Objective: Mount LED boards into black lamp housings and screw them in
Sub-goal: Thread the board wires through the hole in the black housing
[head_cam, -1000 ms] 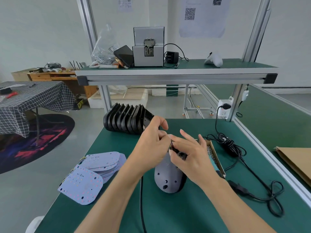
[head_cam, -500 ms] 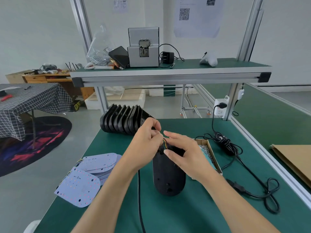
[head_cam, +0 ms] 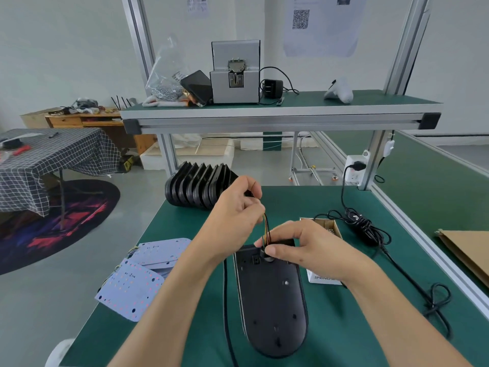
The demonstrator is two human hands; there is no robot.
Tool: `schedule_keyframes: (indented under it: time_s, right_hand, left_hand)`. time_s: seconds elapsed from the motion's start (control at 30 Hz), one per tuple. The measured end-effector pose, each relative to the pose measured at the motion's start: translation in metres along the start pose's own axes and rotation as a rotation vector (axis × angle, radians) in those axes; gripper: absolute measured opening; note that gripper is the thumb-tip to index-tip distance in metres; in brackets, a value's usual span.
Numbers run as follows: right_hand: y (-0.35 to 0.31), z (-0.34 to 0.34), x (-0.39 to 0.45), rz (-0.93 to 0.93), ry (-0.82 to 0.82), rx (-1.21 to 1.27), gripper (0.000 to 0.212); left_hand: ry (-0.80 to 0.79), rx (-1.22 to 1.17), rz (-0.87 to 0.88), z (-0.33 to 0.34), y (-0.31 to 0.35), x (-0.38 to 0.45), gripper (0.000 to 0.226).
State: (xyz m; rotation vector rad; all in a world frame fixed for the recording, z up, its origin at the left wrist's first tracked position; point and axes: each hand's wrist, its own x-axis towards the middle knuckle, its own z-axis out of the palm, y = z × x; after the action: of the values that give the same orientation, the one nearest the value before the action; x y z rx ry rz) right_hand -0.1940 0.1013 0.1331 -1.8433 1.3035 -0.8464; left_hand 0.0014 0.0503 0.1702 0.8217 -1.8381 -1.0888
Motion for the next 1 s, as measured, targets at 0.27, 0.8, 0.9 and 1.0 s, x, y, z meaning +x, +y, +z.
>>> schedule_keyframes:
  time_s: [0.27, 0.8, 0.9, 1.0]
  right_hand:
    - [0.006, 0.001, -0.003, -0.032, -0.018, 0.064, 0.022]
    - [0.011, 0.004, -0.003, -0.032, -0.022, 0.075, 0.005]
    - [0.012, 0.002, -0.005, -0.037, -0.047, 0.000, 0.007]
    - [0.014, 0.001, -0.005, 0.003, -0.059, -0.042, 0.007]
  left_hand:
    - [-0.022, -0.025, 0.021, 0.007, 0.003, -0.007, 0.013]
    - [-0.037, -0.075, 0.022, 0.013, 0.006, -0.014, 0.024]
    - [-0.037, -0.055, 0.019, 0.017, 0.004, -0.018, 0.029]
    - [-0.040, -0.043, 0.024, 0.020, 0.003, -0.020, 0.028]
